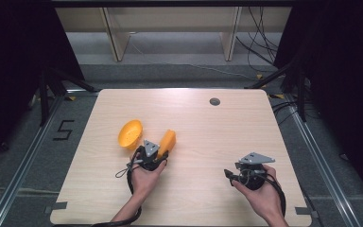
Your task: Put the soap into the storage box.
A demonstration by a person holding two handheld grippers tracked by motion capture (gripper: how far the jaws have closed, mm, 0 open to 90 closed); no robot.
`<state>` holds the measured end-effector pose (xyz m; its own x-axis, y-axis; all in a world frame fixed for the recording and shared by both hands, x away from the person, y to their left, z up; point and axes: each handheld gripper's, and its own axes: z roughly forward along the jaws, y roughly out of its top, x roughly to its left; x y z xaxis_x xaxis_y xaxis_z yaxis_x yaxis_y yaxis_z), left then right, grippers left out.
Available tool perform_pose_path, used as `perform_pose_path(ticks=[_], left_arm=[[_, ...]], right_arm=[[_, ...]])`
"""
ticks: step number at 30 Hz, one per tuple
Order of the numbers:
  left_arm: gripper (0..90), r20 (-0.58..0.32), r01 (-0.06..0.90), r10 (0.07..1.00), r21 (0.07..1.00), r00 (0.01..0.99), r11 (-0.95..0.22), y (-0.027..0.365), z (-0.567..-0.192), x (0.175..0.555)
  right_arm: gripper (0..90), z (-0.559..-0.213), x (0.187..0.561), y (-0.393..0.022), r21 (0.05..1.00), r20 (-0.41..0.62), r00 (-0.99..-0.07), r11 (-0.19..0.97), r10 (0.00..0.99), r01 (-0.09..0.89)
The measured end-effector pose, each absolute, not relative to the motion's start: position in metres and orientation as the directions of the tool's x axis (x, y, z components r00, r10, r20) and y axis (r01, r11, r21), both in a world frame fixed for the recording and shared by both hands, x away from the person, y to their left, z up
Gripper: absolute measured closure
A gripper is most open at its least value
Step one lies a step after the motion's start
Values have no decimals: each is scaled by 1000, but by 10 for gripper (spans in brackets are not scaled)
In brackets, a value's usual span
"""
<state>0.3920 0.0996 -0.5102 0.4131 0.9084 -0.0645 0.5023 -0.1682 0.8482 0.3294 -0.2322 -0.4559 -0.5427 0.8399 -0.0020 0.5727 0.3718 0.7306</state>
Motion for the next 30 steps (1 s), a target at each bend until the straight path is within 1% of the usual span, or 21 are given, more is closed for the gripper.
perform_pose_path(ticks=[1, 3, 4, 5, 9, 11, 14, 15, 16, 17, 18, 19, 20, 21, 25, 26, 30], left_arm=[[604, -67, 501, 908, 850, 413, -165, 101, -510, 392], [604, -66, 491, 909, 856, 411, -160, 103, -508, 390], [604, -66, 491, 909, 856, 411, -160, 103, -508, 390], [605, -57, 473, 905, 865, 422, -166, 104, -504, 388], [605, -55, 453, 904, 877, 423, -159, 106, -497, 386], [605, -62, 441, 902, 885, 428, -148, 107, -492, 385], [604, -69, 435, 903, 890, 425, -137, 109, -489, 383], [605, -83, 436, 905, 892, 418, -120, 110, -486, 381], [605, -70, 427, 906, 896, 417, -127, 111, -484, 380], [605, -55, 417, 908, 899, 416, -137, 112, -482, 379], [605, -55, 417, 908, 899, 416, -137, 112, -482, 379], [604, -54, 417, 912, 899, 408, -134, 112, -480, 377], [604, -53, 408, 909, 903, 413, -132, 113, -479, 377], [605, -48, 405, 909, 904, 413, -137, 114, -477, 376], [604, -45, 394, 918, 911, 393, -124, 116, -473, 374], [605, -28, 388, 926, 912, 377, -130, 118, -472, 374], [604, -34, 387, 932, 915, 362, -116, 120, -469, 372]], right_arm=[[486, -455, 329, -231, 725, 21, -532, 354, 846, 591], [486, -456, 330, -232, 730, 2, -546, 372, 838, 573], [485, -455, 329, -231, 723, 18, -530, 355, 848, 593], [485, -455, 329, -231, 721, 19, -530, 356, 848, 594], [485, -455, 328, -231, 718, 15, -522, 354, 853, 600], [485, -454, 327, -230, 713, 35, -510, 337, 859, 615], [485, -454, 327, -230, 715, 34, -511, 337, 859, 613], [485, -455, 327, -231, 721, 14, -521, 352, 854, 597], [485, -455, 328, -231, 721, 16, -522, 352, 853, 597], [485, -456, 330, -232, 734, 0, -548, 372, 836, 568], [485, -456, 330, -232, 736, -2, -549, 373, 836, 565], [485, -455, 329, -232, 728, 29, -545, 356, 838, 586], [485, -455, 329, -232, 728, 29, -545, 356, 838, 586], [485, -456, 330, -232, 736, -1, -550, 373, 835, 565], [484, -456, 330, -232, 735, 1, -546, 370, 838, 568], [484, -456, 330, -231, 735, 3, -545, 368, 838, 570], [483, -456, 330, -232, 735, 2, -546, 369, 838, 569]])
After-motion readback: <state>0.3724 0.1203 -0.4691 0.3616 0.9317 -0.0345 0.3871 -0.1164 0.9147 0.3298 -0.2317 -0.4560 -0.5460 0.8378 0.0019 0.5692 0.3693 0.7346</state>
